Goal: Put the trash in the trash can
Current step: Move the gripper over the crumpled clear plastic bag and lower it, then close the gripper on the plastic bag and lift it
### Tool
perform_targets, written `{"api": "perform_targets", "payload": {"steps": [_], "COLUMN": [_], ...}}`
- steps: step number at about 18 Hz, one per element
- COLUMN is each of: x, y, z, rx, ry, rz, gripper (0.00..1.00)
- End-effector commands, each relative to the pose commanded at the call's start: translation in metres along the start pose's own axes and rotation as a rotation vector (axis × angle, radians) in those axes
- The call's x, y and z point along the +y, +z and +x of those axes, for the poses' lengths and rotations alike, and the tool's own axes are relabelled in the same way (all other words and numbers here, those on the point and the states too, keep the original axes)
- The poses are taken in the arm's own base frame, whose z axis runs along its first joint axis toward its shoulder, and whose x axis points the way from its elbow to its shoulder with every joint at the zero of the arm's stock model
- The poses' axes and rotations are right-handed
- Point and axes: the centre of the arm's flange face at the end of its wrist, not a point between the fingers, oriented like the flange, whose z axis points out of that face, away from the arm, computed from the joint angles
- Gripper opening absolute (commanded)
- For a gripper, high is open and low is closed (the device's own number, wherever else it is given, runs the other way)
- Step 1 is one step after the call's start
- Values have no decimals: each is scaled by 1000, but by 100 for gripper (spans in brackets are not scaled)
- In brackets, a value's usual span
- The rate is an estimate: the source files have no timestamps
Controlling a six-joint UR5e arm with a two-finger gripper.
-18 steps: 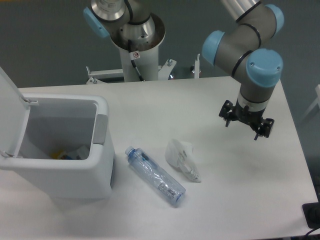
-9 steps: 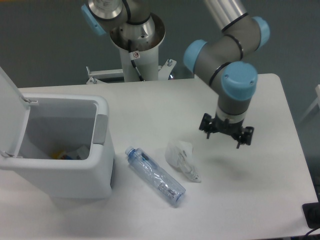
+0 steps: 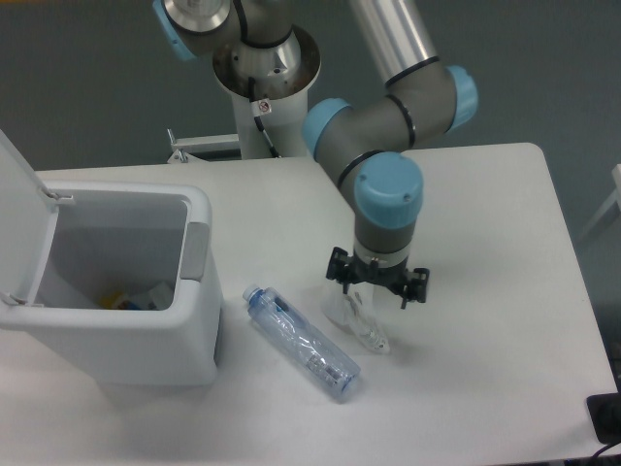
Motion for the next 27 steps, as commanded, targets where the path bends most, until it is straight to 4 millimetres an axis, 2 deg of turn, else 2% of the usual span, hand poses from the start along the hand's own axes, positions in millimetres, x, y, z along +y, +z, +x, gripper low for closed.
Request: {"api": "perform_targets", "payload": {"steps": [2,5,6,8,11,15,19,21,23,27], "x": [1,0,0,0,-1,0,1,5,6,-6], "y": [17,23,25,26,26,26,23,18,10,-10], "z": [8,7,7,7,6,4,-2,-11,-19,-32], "rx": [9,5,7,8,8,8,3,1,-8,-26], "ry": [-14,-9,-9,-10,-13,-15,-26,-43,-60,-104], "rz": [-10,-18,-20,-23,-23,-21,-16,-4,11,61], "gripper": [100,99,90,64,41,0,0,0,0,0]}}
